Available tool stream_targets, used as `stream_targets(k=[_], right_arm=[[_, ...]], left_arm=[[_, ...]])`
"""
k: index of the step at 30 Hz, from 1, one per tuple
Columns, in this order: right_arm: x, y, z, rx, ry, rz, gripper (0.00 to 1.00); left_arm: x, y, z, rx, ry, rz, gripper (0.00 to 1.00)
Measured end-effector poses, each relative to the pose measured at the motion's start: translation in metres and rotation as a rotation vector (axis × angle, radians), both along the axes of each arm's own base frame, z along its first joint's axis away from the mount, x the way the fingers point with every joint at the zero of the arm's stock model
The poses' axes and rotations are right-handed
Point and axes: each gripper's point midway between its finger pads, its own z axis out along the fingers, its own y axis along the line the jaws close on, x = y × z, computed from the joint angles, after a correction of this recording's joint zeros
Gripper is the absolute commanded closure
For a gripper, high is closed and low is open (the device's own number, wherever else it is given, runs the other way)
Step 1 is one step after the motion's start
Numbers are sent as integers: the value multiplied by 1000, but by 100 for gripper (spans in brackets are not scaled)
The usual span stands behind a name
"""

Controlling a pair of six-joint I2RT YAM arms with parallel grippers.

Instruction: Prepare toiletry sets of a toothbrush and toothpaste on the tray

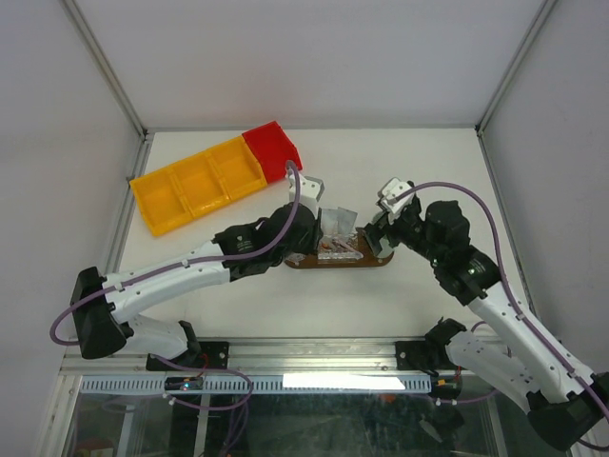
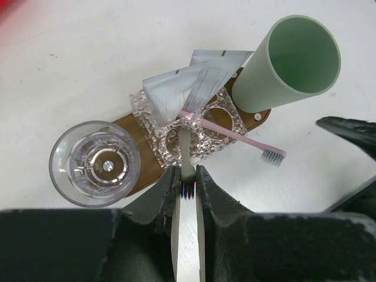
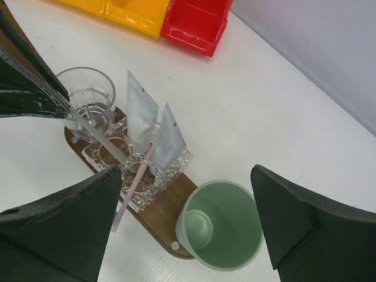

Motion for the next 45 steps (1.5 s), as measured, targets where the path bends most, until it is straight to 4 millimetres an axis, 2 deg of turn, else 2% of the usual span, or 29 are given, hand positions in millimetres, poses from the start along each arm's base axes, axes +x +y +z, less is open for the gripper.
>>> stream_targets(k=[4, 9, 14, 17, 26, 30, 45], right_arm=[[-3, -13, 11, 12, -33, -56, 4], [-7, -20, 24, 38, -73, -78, 4], [-8, -25, 29, 47, -93, -97, 4], [-9, -26, 31, 50, -99, -101, 4], [-10, -29, 32, 53, -107, -109, 3], [-10, -29, 32, 55, -111, -111, 3], [-12, -30, 32, 59, -116, -109, 3]], left_arm=[[2, 2, 2, -7, -22, 22, 100], [4, 1, 3, -10, -45, 41, 97], [1, 1, -5, -1, -58, 52, 93], [-1, 2, -13, 12, -55, 53, 93], [0, -2, -11, 5, -80, 66, 91], [0, -2, -10, 5, -86, 70, 86], [0, -3, -21, 24, -86, 80, 80]])
